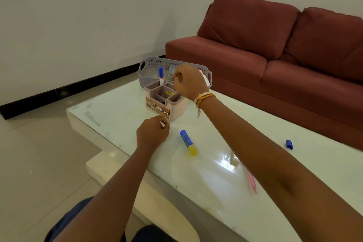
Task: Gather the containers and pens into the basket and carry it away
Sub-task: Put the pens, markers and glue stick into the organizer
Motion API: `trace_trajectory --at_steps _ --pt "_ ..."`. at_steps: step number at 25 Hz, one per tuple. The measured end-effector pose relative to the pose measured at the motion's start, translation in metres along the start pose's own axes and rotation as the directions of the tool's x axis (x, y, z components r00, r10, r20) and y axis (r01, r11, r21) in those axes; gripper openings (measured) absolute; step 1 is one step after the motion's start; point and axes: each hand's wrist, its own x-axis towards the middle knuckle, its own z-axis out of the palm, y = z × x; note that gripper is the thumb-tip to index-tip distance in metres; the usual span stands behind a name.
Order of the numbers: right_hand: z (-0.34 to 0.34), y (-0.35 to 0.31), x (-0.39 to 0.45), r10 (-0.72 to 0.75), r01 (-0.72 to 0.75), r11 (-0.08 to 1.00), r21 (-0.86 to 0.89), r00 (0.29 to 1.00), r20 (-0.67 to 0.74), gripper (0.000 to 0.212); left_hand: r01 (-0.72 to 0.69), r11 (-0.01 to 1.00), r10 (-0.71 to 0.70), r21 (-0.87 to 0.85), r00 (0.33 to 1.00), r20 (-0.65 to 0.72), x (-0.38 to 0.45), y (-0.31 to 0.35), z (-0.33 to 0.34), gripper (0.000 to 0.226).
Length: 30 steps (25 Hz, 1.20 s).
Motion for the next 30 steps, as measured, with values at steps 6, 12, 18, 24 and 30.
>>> trace_trajectory --at_steps 6,12,18,24,30 --pt "-0.005 0.006 -0.063 0.421 -0.582 0.812 -0.031 0.549 0.722 0.023 -0.2 0.971 0.189 0.133 0.977 0.094 -0.013 0.001 0.001 0.017" --pt "0.011 0.004 -0.092 0.447 -0.563 0.804 -0.193 0.356 0.821 0.05 -0.156 0.988 0.156 0.009 0.986 -0.06 -0.016 -0.007 0.001 0.019" --pt "-0.023 -0.01 -0.041 0.298 -0.622 0.734 0.271 0.655 0.694 0.038 -0.06 0.995 0.062 0.075 0.998 -0.027 -0.011 -0.012 0.003 0.048" --pt "-0.005 -0.019 0.033 0.306 -0.327 0.944 -0.043 0.821 0.483 0.019 -0.064 0.974 0.054 0.215 0.997 0.052 -0.004 -0.012 0.007 0.059" --pt "0.029 -0.022 0.039 0.194 -0.106 0.973 -0.205 0.859 0.475 0.03 -0.048 0.966 0.037 0.256 0.998 0.047 0.001 -0.013 0.011 0.059"
